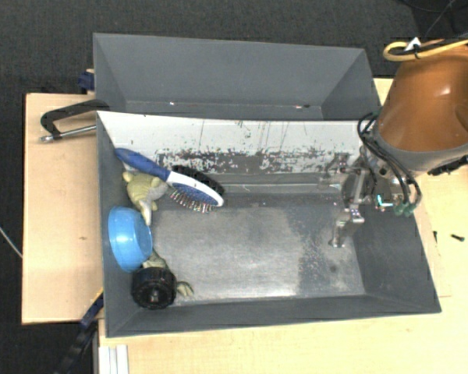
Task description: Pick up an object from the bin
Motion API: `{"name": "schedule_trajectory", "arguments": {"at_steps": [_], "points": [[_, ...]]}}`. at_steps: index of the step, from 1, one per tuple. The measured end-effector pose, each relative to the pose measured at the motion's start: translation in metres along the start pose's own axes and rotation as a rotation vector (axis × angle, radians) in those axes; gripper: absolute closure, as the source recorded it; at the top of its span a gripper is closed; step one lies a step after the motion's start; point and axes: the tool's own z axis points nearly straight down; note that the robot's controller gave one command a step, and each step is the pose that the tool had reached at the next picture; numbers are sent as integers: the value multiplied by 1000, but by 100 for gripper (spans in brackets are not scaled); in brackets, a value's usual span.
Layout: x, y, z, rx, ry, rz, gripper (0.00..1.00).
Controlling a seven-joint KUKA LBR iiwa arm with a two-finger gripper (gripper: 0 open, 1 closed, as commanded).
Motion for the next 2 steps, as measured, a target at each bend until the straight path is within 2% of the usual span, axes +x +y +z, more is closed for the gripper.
{"name": "schedule_trajectory", "arguments": {"at_steps": [1, 2], "points": [[-67, 45, 155, -2, -10, 33, 0], [-66, 122, 122, -3, -13, -118, 0]]}}
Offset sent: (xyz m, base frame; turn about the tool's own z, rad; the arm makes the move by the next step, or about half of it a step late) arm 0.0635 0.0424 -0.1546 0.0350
